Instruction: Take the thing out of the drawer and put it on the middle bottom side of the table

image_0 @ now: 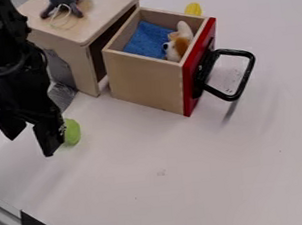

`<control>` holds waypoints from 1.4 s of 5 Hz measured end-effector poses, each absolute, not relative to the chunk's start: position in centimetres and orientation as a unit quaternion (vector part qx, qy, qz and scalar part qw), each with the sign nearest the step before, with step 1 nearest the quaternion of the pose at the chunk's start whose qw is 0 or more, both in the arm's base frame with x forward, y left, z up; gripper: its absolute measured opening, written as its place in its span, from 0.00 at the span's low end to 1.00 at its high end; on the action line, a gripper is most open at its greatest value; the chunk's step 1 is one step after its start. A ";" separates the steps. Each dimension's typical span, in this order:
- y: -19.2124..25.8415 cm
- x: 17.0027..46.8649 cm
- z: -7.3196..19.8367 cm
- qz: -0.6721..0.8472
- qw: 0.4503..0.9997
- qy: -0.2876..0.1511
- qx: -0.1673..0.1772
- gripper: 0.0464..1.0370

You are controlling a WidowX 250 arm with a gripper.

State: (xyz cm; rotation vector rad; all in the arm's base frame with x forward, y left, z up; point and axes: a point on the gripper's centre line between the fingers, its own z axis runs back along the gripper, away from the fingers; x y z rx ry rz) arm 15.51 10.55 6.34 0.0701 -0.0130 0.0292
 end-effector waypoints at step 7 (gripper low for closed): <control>1.3 37.6 12.4 0.024 0.999 -0.025 0.007 0.96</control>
